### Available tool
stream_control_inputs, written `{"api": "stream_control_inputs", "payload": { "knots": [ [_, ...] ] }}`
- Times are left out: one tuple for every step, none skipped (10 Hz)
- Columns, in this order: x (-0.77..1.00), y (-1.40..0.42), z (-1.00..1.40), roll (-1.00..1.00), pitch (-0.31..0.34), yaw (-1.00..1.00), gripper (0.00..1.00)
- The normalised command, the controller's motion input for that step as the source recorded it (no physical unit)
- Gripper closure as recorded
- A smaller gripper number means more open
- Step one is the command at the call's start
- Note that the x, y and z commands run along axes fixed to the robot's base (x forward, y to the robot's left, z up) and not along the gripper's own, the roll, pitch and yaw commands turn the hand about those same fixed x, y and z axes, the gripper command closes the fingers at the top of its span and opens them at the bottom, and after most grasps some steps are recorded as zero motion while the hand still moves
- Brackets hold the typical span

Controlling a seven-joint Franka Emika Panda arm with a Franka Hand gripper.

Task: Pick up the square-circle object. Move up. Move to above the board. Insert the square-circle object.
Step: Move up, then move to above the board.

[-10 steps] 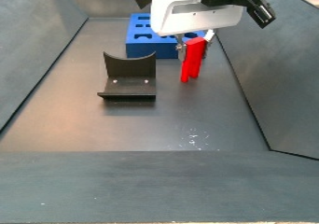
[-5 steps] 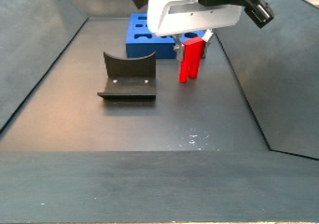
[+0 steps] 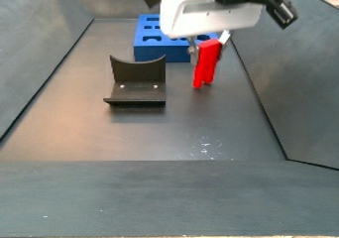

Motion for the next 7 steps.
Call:
{"api": "stream_control_inputs", "payload": {
  "knots": [
    [0.02, 0.01, 0.7, 0.01, 0.045, -0.04, 1.0],
    [0.01, 0.02, 0.5, 0.02, 0.067, -0.03, 1.0],
    [0.01, 0.02, 0.34, 0.03, 0.066, -0.03, 1.0],
    [0.28, 0.02, 1.0, 0.01, 0.267, 0.13, 1.0],
    [0.29, 0.02, 1.0, 0.01, 0.262, 0.13, 1.0],
    [0.27, 0.02, 1.0, 0.01, 0.236, 0.1, 1.0],
    [0.25, 0.02, 1.0, 0.02, 0.18, 0.08, 1.0]
  ]
}}
